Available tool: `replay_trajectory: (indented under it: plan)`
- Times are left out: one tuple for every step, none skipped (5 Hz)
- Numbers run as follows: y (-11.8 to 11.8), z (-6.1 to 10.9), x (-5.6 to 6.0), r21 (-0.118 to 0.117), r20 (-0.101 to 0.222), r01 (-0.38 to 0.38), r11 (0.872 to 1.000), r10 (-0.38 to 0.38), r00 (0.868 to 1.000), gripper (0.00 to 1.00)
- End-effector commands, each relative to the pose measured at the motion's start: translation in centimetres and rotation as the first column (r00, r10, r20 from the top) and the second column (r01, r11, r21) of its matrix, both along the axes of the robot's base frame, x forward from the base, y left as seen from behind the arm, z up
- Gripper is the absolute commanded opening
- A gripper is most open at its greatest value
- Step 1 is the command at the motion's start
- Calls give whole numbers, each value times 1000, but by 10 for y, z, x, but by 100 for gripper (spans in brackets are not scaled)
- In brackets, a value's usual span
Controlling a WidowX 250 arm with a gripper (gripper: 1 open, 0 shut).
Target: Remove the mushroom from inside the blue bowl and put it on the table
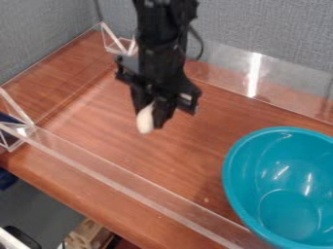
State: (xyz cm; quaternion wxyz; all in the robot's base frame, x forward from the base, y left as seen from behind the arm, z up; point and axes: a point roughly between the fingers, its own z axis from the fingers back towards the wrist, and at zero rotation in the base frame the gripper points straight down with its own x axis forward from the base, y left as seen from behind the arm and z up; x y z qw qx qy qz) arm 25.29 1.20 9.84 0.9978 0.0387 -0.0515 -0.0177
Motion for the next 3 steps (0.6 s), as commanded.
replay_trajectory:
  plan:
    - [3, -12, -4, -6, 8, -8, 1000, 8, 1000, 0]
    - [2, -33, -11, -14, -21, 1, 1000, -1, 1000, 0]
    - [0, -53, -13, -17, -47, 10, 1000, -11, 999, 0]
